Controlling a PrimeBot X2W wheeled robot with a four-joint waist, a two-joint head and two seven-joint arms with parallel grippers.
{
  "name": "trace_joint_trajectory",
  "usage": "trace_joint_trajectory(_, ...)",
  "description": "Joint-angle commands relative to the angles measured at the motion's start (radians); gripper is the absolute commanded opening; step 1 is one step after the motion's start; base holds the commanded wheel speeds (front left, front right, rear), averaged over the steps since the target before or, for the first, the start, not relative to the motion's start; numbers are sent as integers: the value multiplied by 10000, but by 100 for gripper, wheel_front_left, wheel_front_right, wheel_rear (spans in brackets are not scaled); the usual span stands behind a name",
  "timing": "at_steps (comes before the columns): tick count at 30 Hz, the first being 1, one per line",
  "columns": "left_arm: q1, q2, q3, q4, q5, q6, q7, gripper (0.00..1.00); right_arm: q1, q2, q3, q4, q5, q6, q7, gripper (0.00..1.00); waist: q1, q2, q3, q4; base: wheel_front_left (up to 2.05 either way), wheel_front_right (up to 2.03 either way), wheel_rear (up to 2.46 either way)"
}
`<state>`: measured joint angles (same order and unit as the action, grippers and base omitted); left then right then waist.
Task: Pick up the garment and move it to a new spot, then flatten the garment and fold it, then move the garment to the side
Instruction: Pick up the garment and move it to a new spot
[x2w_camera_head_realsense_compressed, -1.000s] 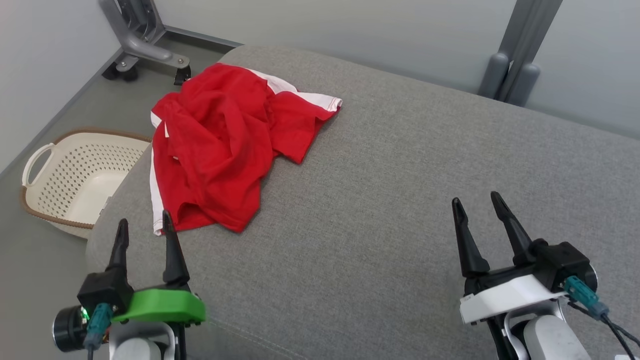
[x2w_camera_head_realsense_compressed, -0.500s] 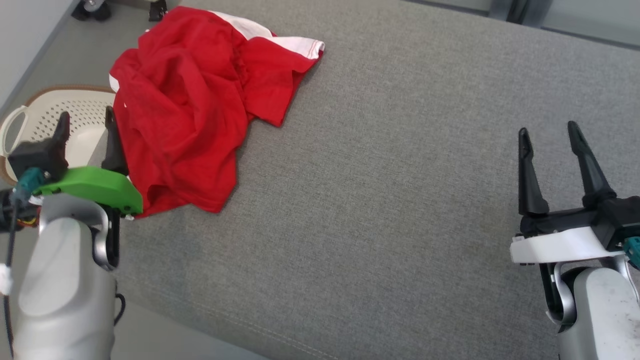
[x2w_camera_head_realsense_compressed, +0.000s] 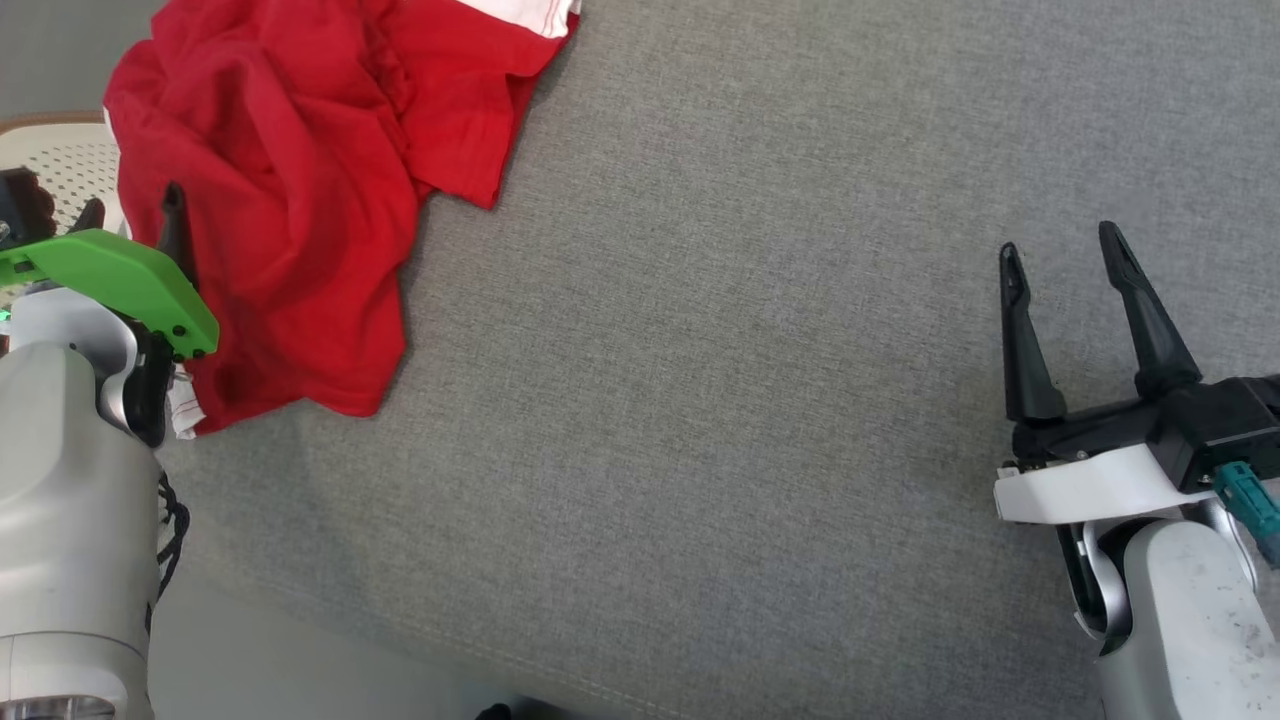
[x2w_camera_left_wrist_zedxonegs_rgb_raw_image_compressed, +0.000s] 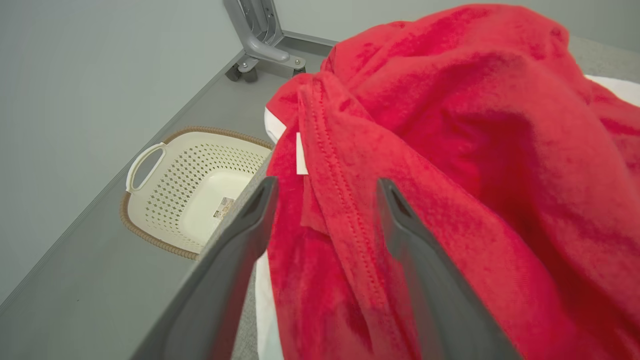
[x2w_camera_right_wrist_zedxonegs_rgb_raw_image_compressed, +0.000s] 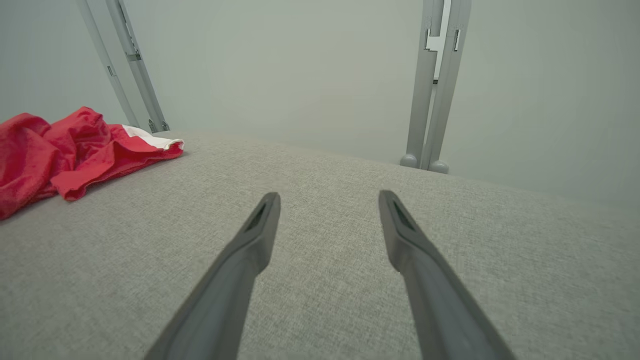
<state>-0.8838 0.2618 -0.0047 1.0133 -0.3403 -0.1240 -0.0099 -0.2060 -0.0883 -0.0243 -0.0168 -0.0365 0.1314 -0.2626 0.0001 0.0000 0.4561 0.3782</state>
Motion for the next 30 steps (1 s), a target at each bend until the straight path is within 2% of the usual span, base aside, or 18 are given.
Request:
trace_joint_trajectory(1,-305,32,-14,209,-181,-48,53,100,-118,-53,71,22,-4,-13,-26,100,-1,0,239,-211,0,0,0)
trace_joint_trajectory(10,-1070,-14,224,1313,-1459,-63,491,100,-258,-42,398,59,-107,-13,-31,100,-1,0,541,-477,0,0,0)
trace_joint_trajectory(14,-1154,137,19,1569,-1695,-59,529,100,-317,-82,472,143,-132,-13,-32,100,-1,0,616,-575,0,0,0)
trace_joint_trajectory(15,-1175,177,-19,1614,-1786,-59,475,11,-321,-62,479,164,-133,-13,-32,100,-1,0,620,-595,0,0,0)
trace_joint_trajectory(16,-1179,191,-83,1609,-1837,-60,417,0,-322,-43,488,182,-136,-13,-32,100,-1,0,615,-605,0,0,0)
trace_joint_trajectory(23,-946,381,-806,1384,-1828,-59,-252,0,-344,57,474,325,-32,-13,-33,100,-1,0,219,-550,0,0,0)
trace_joint_trajectory(30,-610,728,-1580,629,-1667,-60,-1580,0,-152,230,414,505,252,-13,-34,100,-1,0,-784,-511,0,0,0)
